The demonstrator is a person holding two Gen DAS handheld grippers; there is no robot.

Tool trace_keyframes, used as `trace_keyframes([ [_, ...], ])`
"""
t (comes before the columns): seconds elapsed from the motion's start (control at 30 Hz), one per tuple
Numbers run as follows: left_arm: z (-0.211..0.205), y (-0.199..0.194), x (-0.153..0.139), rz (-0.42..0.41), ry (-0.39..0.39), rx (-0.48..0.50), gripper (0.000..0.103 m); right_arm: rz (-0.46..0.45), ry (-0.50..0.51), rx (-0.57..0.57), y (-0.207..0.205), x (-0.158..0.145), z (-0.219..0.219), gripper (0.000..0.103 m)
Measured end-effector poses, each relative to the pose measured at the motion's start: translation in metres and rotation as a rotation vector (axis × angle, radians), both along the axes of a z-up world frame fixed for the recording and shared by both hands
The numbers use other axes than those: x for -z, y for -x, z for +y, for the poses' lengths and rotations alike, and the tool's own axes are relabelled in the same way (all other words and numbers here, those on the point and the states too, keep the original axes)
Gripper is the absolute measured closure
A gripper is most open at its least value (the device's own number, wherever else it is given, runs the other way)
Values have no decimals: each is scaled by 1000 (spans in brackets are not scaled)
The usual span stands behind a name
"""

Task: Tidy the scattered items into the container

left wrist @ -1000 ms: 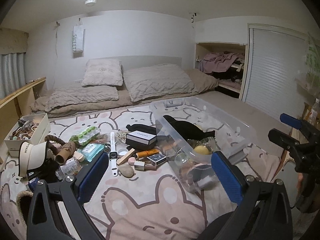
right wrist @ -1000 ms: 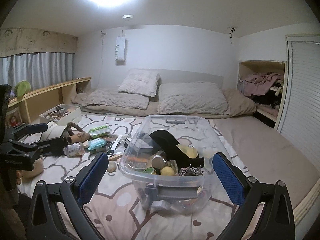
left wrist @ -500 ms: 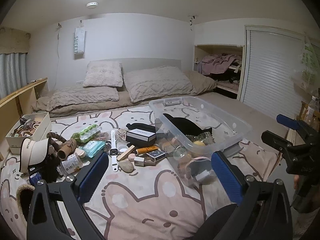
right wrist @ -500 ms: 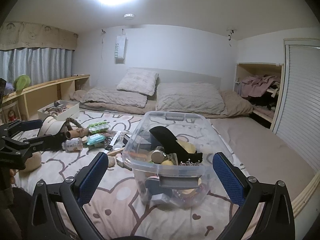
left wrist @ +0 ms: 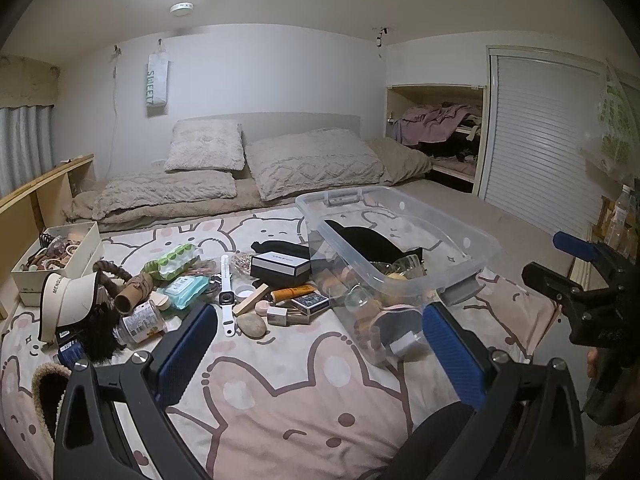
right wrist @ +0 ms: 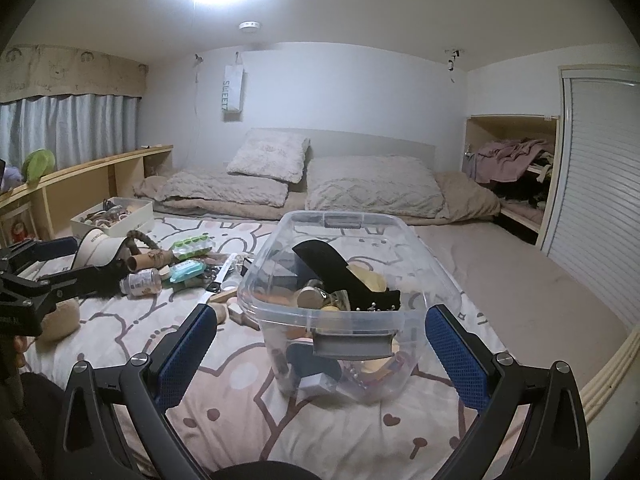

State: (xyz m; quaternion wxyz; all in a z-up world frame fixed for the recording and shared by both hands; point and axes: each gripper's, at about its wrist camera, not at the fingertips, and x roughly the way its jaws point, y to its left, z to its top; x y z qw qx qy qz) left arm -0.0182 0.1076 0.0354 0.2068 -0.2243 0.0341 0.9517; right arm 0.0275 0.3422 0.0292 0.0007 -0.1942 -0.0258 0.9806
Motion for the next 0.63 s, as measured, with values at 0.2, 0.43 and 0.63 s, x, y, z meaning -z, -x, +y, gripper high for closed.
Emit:
trace_keyframes([
  [0.2,0,0,0,0,1,-1,0,-7,2,-4,0,2,-1,0],
  [0.43,1,-2,2,-3,-3,5,0,-5,0,-3,-1,2,-2,0],
  [0.63,3,-3,5,-1,5,2,0,-5,-2,-3,-1,2,-1,0],
])
